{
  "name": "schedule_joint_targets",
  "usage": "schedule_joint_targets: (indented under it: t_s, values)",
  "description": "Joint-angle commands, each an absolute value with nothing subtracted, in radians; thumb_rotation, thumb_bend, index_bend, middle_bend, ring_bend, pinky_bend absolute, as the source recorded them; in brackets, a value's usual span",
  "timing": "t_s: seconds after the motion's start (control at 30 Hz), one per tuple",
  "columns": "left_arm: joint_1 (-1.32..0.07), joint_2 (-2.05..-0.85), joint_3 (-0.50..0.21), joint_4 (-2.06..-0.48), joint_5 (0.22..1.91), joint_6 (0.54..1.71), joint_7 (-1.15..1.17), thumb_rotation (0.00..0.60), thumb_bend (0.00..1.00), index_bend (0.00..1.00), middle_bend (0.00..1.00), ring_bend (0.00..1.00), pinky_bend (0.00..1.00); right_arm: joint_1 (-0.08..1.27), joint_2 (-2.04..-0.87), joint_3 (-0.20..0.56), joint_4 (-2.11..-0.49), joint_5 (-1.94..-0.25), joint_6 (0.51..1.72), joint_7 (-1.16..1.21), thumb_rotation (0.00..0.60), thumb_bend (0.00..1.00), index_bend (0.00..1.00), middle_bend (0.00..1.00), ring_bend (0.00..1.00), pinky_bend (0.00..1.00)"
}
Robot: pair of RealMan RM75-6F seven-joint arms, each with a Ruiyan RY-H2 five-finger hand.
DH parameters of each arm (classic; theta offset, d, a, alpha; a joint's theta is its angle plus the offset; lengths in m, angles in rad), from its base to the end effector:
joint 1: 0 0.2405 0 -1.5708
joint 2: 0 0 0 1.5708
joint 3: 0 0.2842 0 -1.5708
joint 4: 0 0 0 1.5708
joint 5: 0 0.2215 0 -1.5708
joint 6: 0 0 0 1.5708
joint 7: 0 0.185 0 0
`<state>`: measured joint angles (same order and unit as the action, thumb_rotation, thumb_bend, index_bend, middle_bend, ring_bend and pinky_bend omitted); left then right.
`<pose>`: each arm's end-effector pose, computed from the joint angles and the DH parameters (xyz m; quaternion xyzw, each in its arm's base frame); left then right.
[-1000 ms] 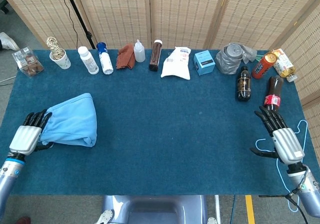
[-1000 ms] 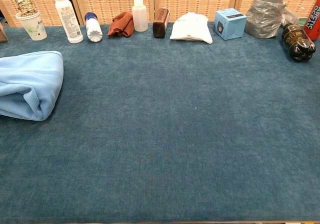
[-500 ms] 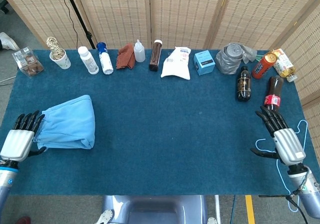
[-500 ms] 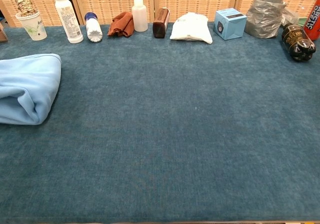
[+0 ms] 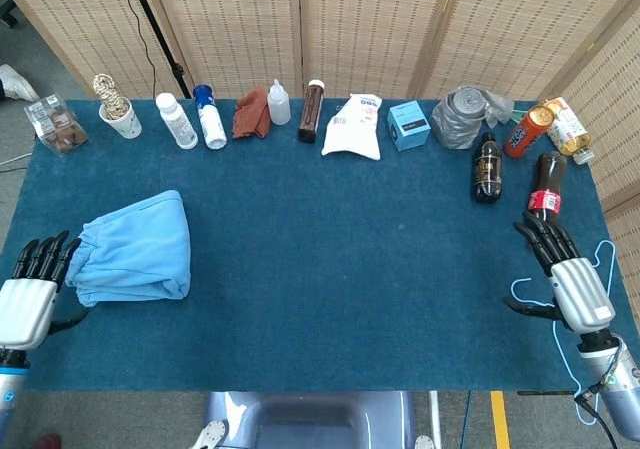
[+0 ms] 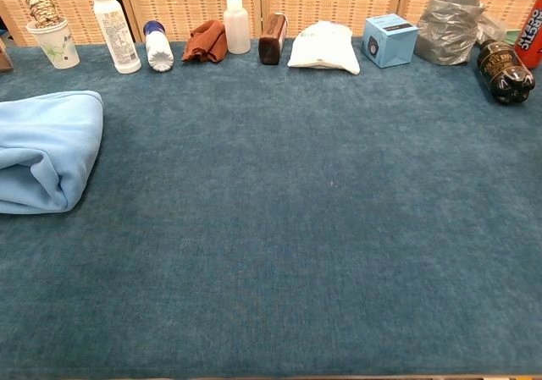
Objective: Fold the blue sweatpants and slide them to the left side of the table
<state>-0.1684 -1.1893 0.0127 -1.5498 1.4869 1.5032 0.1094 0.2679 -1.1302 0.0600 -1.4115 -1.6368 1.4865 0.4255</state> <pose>-0.3350 0.2405 0.1349 -0.6334 -0.3456 -0.3675 0.5868 -0.3102 -0.2902 0.1695 0.6198 -0.3769 0.5155 0.4560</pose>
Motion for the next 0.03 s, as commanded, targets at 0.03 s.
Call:
schedule_joint_targets:
  t_s: [0.03]
  values:
    - [-0.123,-1.177,-0.006,-1.638,1.436,1.544,0.135,0.600,0.04,0.00,0.00,0.00,0.00,0.263,-1.134,0.065,-1.405,-1.636,1.500,0.409,0.600,0.00,0.00,0.00,0.00,0.00]
